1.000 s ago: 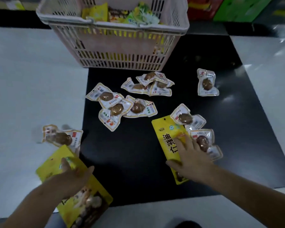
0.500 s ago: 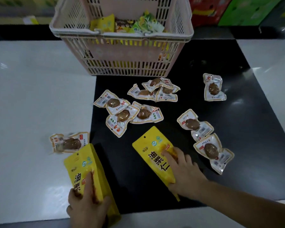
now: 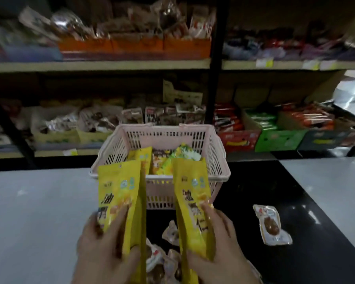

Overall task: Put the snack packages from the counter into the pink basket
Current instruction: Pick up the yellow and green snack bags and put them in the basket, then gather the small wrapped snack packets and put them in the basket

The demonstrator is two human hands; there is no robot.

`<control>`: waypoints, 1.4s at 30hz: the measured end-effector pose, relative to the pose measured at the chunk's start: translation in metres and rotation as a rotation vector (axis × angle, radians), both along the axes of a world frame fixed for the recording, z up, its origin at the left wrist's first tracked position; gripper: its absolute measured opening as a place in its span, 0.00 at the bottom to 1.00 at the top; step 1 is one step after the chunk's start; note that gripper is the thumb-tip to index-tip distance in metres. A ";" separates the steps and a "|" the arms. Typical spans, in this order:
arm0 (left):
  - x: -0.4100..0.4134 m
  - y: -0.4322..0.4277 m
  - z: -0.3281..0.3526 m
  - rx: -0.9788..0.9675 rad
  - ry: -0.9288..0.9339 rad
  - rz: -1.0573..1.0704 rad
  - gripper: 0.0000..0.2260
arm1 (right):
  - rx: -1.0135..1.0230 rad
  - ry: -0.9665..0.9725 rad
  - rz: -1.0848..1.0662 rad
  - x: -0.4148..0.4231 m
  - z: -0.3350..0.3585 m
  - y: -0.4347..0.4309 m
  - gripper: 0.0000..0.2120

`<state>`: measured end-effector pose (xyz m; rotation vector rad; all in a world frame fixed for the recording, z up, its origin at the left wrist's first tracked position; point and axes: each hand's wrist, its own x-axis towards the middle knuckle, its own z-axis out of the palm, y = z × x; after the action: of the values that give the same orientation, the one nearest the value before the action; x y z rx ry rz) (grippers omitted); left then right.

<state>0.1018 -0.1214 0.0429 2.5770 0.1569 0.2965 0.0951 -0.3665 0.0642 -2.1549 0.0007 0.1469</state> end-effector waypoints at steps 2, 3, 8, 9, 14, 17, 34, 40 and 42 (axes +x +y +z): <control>0.051 -0.005 0.045 -0.083 0.062 -0.037 0.39 | 0.083 0.003 -0.077 0.040 0.017 0.003 0.46; 0.082 -0.006 0.065 -0.124 0.064 -0.039 0.38 | 0.129 0.009 -0.126 0.061 0.030 0.008 0.45; 0.190 -0.027 0.136 -0.284 0.203 -0.162 0.43 | 0.075 0.017 -0.173 0.190 0.079 0.018 0.53; 0.202 -0.029 0.139 -0.275 0.221 -0.182 0.45 | 0.040 0.039 -0.188 0.203 0.091 0.017 0.55; 0.180 -0.022 0.106 -0.201 0.214 -0.187 0.49 | -0.330 0.017 -0.253 0.205 0.056 -0.005 0.48; 0.129 -0.004 0.040 -0.085 0.176 -0.244 0.37 | -0.484 -0.040 -0.143 0.168 0.001 -0.028 0.41; -0.061 0.090 -0.154 0.192 0.697 0.149 0.45 | -0.646 0.527 -0.083 -0.114 -0.161 -0.179 0.56; -0.092 0.061 -0.167 -0.045 0.613 0.288 0.51 | -0.549 0.524 -0.191 -0.141 -0.188 -0.172 0.65; -0.091 0.056 -0.176 -0.018 0.589 0.241 0.46 | -0.507 0.505 -0.169 -0.130 -0.189 -0.170 0.65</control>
<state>0.0110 -0.0655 -0.1330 2.5536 0.6785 -0.3867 -0.0353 -0.5368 -0.1247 -2.5443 0.5632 0.6456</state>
